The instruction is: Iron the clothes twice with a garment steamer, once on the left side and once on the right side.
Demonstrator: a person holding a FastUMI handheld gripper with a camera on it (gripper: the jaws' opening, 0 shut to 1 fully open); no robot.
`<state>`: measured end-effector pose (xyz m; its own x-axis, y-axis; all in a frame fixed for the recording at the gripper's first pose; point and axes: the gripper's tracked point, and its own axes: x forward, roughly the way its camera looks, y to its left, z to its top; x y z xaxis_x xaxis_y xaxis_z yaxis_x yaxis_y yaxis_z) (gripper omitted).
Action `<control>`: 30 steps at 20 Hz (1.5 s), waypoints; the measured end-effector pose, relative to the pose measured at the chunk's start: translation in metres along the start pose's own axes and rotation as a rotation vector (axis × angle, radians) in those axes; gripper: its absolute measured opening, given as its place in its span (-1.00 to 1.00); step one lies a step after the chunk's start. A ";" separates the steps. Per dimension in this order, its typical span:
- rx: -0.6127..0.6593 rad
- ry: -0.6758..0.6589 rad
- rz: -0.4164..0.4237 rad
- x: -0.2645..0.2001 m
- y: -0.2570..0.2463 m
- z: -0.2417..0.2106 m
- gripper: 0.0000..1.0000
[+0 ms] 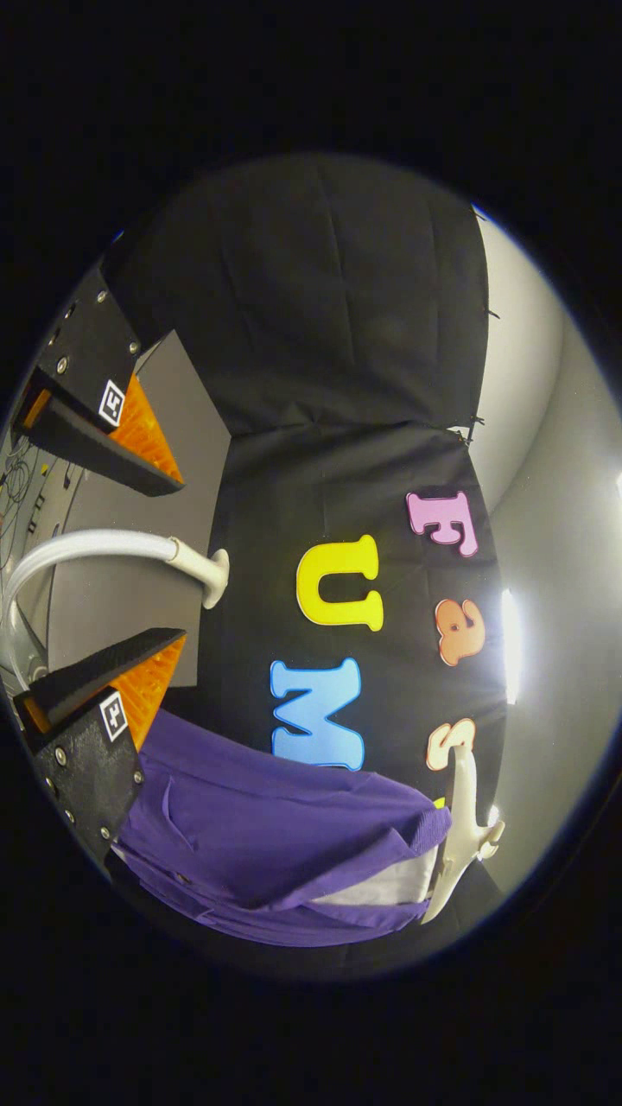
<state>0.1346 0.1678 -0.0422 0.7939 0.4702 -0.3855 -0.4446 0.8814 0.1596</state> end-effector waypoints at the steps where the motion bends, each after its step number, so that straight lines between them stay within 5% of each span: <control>1: 0.004 0.025 -0.004 0.015 0.009 -0.001 0.89; 17: 0.268 0.463 -0.137 0.199 0.027 -0.048 0.84; 24: 0.338 0.418 -0.260 0.210 -0.025 -0.033 0.81; 30: 0.285 0.556 -0.304 0.237 -0.049 -0.080 0.84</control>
<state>0.3108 0.2327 -0.2138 0.5019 0.1748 -0.8471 -0.0491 0.9835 0.1739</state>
